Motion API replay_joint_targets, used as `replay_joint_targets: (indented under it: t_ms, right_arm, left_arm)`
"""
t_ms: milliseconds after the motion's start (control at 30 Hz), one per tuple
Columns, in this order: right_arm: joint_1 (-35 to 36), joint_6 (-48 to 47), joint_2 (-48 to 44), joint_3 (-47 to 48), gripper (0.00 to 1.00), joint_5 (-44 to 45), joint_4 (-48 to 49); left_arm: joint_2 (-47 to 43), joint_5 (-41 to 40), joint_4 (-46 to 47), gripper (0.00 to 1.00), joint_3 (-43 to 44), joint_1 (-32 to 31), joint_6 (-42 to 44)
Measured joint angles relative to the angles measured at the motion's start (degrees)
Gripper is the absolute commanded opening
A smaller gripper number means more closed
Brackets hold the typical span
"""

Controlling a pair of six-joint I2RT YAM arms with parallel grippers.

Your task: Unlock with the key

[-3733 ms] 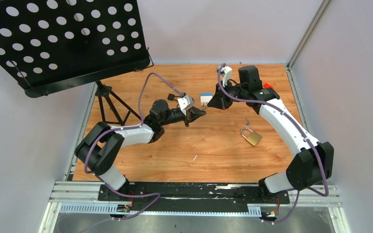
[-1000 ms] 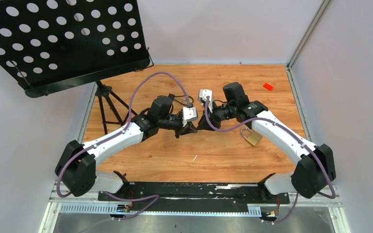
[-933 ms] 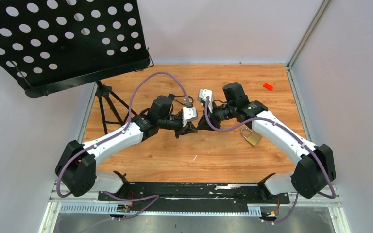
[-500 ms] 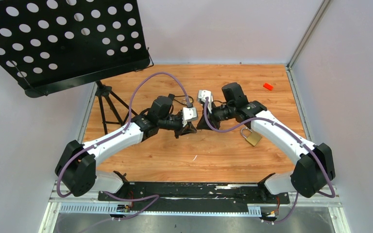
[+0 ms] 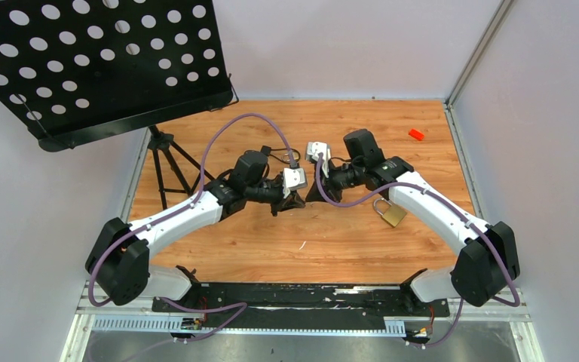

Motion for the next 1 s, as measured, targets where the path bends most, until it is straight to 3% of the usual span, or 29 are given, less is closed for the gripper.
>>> replay_joint_targets:
  t_ms: [233, 633, 700, 1000]
  right_arm:
    - [0.28, -1.01, -0.46, 0.0, 0.0, 0.17, -0.87]
    - [-0.13, -1.16, -3.8, -2.8, 0.0, 2.23, -1.6]
    - [-0.31, -1.07, -4.0, -3.34, 0.0, 2.25, -1.57]
    - [-1.79, -0.17, -6.58, -4.33, 0.0, 2.73, -0.72]
  left_arm:
    - [-0.72, 0.57, 1.36, 0.01, -1.14, -0.04, 0.07]
    - [-3.28, 2.84, 3.19, 0.55, -1.46, -0.04, 2.93]
    - [-3.41, 2.97, 3.19, 0.6, -1.51, -0.02, 3.87]
    - [-4.39, 0.13, 1.46, 0.64, -1.6, -0.04, 8.87]
